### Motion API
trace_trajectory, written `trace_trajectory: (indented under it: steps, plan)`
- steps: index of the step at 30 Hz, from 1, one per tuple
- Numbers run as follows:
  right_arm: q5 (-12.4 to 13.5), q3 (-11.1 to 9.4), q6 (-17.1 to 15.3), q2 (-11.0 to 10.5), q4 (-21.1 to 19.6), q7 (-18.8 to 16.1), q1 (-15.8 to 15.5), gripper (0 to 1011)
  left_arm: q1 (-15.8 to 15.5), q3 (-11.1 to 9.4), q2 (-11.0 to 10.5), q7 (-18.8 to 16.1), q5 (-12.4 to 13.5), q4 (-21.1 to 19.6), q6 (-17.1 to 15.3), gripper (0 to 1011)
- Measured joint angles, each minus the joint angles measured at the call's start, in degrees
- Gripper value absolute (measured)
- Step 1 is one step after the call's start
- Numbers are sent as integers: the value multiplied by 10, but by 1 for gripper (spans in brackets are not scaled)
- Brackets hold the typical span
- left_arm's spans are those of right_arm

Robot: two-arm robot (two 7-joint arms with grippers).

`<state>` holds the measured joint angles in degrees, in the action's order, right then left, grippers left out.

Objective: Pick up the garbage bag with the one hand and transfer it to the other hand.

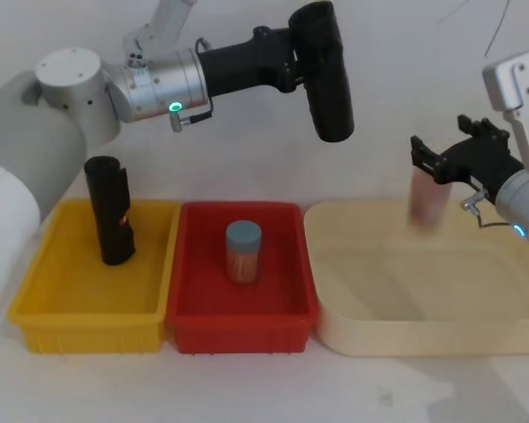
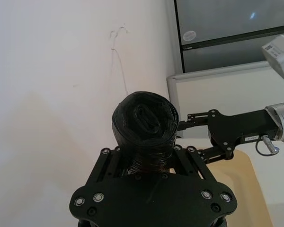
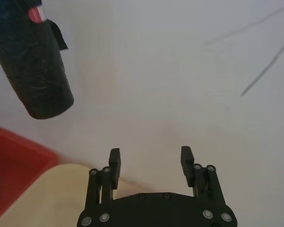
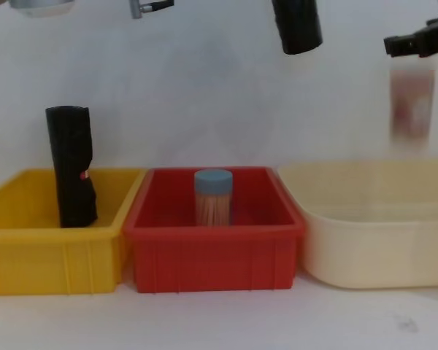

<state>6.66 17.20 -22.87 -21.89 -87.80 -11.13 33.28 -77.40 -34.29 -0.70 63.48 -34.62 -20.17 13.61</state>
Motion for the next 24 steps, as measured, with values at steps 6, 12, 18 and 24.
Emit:
trace_trajectory:
  steps: [6, 12, 18, 24]
  plan:
    - [-2, -5, -5, 0, 1, 6, -6, 899, -18, -6, 17, 15, -4, 41, 17, 382]
    - [-3, -7, -7, -1, 2, 7, -10, 999, -29, -9, 28, 24, -7, 66, 28, 382]
    - [1, -8, -4, -2, -7, -7, -11, 999, -36, -11, 34, 29, -8, 81, 35, 382]
    - [13, -8, 5, -2, -18, -32, -10, 999, -40, -13, 38, 32, -9, 90, 39, 382]
